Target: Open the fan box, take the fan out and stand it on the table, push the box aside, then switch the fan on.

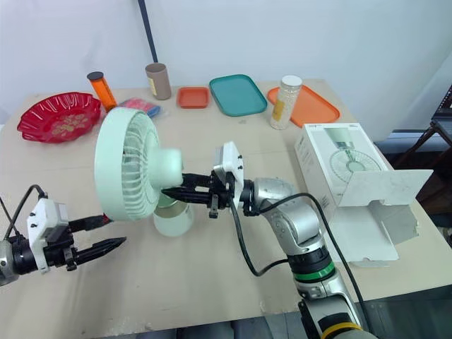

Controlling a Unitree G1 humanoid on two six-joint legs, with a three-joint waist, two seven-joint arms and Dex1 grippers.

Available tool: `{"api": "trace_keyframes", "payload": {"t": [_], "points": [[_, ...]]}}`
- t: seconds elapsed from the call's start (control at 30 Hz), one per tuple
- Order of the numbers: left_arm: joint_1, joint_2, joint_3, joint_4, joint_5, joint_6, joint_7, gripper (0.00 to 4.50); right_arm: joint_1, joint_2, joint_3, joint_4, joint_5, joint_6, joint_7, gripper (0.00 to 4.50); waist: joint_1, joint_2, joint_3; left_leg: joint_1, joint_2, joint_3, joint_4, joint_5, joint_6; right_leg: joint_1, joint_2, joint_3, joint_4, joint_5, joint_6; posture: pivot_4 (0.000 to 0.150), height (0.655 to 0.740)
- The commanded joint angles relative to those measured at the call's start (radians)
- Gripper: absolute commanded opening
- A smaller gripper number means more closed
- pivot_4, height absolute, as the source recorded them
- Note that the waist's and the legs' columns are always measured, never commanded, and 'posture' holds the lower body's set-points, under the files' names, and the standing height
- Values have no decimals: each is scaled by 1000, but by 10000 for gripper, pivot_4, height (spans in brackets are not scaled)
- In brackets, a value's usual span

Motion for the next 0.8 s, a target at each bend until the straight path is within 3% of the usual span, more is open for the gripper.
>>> {"api": "trace_keyframes", "payload": {"t": [0.03, 0.13, 0.2, 0.8], "points": [[-10, 1, 2, -21, 6, -15, -18, 16498, -16, -4, -8, -14, 19, -42, 40, 4224, 0, 0, 0, 0, 0, 0, 0, 0, 0, 0, 0, 0, 0, 0, 0, 1500, 7400], [-31, 2, -9, -3, 17, -13, -25, 4190, -18, -11, 2, 8, 11, -53, 61, 4224, 0, 0, 0, 0, 0, 0, 0, 0, 0, 0, 0, 0, 0, 0, 0, 1500, 7400], [-39, -1, -14, -3, 22, -10, -23, 613, -18, -15, 7, 11, 9, -53, 67, 4224, 0, 0, 0, 0, 0, 0, 0, 0, 0, 0, 0, 0, 0, 0, 0, 1500, 7400], [-151, -33, -120, 12, 53, 23, 23, 613, -25, -19, 28, 86, -52, -134, 125, 4224, 0, 0, 0, 0, 0, 0, 1, 0, 0, 0, 0, 0, 1, 0, 0, 1500, 7400]]}}
